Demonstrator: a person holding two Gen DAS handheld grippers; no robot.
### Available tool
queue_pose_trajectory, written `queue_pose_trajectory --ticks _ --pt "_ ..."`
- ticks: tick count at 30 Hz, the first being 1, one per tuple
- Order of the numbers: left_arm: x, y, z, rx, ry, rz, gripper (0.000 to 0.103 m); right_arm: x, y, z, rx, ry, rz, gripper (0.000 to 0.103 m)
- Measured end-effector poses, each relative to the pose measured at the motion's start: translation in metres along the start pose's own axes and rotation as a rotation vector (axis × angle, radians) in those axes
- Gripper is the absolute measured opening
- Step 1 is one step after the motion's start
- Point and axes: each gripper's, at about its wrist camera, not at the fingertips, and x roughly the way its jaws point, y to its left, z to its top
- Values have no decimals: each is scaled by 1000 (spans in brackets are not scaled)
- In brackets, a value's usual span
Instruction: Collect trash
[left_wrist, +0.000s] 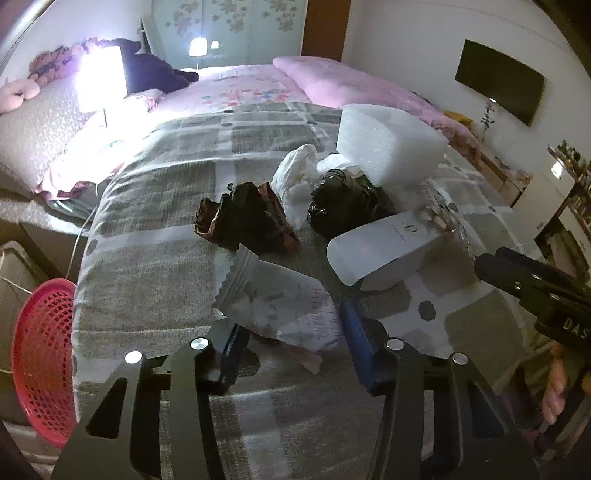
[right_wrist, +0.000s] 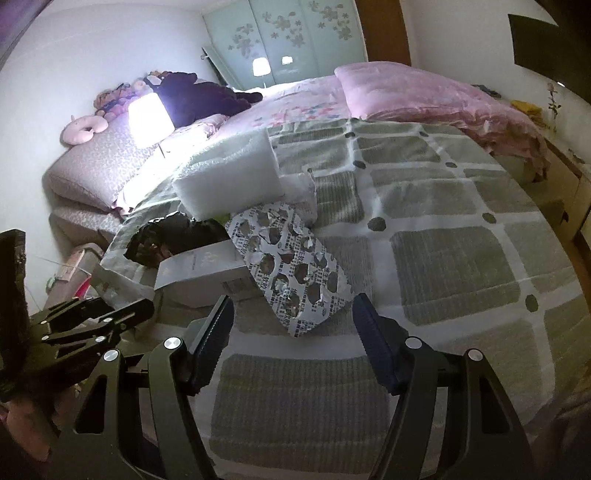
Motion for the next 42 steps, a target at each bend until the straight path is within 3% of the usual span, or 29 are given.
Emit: queue_pose_trajectory --ticks 7,19,24,29,34,42 --pt "-8 10 -2 -26 -5 -2 43 14 0 9 -41 16 0 64" --pt "-29 24 -5 -17 -48 25 43 44 -2 28 -170 81 77 66" --pt "-31 29 -7 -32 -49 27 43 46 -11 32 -139 81 124 66" --pt "-33 34 -10 -42 -49 33 43 39 -9 38 -173 57 129 66" --pt "-34 35 -11 -43 -53 33 43 49 0 37 -246 100 120 71" --pt "-36 37 -13 -32 -59 43 43 50 -4 42 -231 105 128 71"
